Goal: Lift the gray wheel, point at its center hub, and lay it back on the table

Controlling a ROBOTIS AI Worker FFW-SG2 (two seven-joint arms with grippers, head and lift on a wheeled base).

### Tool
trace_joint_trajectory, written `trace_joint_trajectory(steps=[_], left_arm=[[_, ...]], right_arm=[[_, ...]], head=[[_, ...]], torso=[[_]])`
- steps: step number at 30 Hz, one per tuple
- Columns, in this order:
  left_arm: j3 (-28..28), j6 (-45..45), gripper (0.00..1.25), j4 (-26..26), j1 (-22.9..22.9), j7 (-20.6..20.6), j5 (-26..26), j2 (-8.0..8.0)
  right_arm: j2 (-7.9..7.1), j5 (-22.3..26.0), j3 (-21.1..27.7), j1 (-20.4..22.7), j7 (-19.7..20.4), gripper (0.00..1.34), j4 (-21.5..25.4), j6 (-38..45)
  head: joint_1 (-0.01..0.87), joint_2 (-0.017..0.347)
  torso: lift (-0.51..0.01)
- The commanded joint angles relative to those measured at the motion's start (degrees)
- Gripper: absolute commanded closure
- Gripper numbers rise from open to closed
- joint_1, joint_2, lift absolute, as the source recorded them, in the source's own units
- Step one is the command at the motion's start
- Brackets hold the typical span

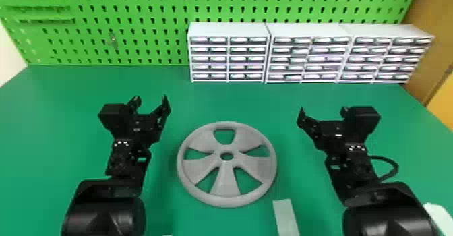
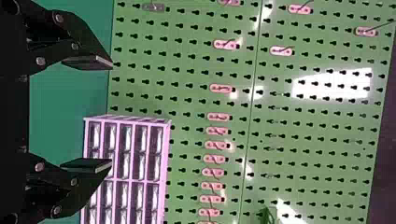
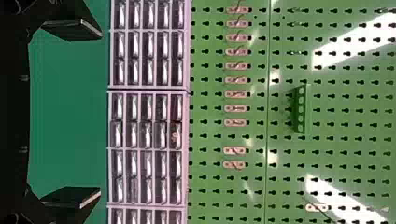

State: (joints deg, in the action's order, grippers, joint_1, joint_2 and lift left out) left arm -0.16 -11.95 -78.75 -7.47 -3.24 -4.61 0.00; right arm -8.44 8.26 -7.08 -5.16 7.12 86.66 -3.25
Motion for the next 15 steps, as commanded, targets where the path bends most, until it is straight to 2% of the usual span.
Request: trace_joint_trajectory(steps=[1, 15], left_arm=[[0.1, 0.0, 0.51, 0.0, 0.1, 0.0, -0.2, -0.15], [0.2, 0.0, 0.51, 0.0, 0.2, 0.0, -0.8, -0.15]], right_arm=[[0.01, 0.0, -0.2, -0.3, 0.0, 0.13, 0.0, 0.0], [0.01, 0.0, -0.7, -0.3, 0.0, 0.13, -0.2, 0.0]], head=[[0.692, 0.048], [0.692, 0.048]], torso=[[-0.096], [-0.096]])
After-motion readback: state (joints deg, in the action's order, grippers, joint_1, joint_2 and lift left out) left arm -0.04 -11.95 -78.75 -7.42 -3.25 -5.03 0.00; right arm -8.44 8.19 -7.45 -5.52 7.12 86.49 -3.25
